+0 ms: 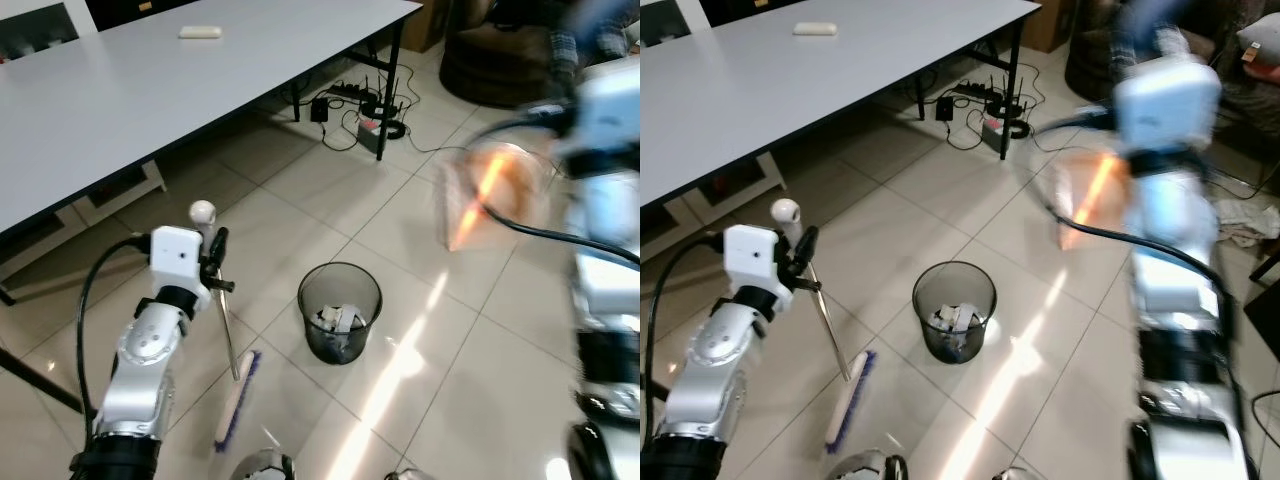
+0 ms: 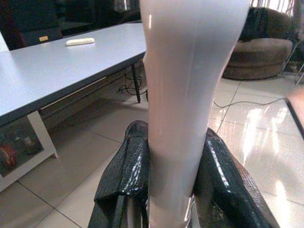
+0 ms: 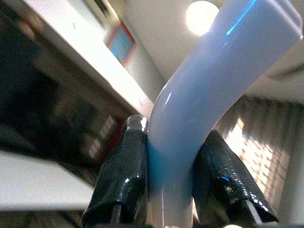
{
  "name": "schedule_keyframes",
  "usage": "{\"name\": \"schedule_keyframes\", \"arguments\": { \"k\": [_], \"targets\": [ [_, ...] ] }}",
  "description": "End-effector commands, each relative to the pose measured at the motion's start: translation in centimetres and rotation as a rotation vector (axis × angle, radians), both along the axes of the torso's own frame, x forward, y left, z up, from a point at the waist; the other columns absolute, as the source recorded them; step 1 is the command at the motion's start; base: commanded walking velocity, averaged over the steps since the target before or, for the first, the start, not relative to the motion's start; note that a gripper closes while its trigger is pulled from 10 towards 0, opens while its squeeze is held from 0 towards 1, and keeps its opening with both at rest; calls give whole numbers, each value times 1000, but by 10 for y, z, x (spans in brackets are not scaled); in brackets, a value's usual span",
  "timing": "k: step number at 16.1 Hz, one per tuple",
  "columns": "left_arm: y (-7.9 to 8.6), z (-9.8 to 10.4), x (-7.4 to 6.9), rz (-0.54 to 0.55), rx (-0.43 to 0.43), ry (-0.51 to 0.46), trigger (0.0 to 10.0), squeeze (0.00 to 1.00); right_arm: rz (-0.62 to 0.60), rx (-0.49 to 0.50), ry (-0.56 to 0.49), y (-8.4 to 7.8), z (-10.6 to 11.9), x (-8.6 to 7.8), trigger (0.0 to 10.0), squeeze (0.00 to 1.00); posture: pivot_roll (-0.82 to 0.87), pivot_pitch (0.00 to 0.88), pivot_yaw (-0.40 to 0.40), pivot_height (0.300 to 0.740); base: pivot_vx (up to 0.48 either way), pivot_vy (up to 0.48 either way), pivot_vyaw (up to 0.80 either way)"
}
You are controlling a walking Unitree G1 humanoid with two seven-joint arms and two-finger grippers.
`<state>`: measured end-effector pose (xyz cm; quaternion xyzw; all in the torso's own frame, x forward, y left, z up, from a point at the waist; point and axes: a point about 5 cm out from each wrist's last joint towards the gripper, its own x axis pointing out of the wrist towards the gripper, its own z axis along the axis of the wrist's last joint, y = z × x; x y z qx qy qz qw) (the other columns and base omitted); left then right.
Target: Sweep floor
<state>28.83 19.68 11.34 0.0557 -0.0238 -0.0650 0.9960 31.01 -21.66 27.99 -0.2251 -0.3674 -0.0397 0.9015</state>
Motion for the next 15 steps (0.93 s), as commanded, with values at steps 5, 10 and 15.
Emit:
{"name": "schedule_keyframes", "arguments": {
  "k": [5,10,15],
  "targets": [
    [-3,4,8,12,-2,31,10000,0,-198,375,355,-35,-85,-6,10000,0,19,41,28,740,0,0,0],
    [-2,2,15,91,-71,125,10000,0,-260,355,520,-30,-109,-10,10000,0,33,40,31,740,0,0,0],
    [-2,5,10,75,8,86,10000,0,-179,441,582,-19,-125,-18,10000,0,37,52,28,740,0,0,0]
  ]
}}
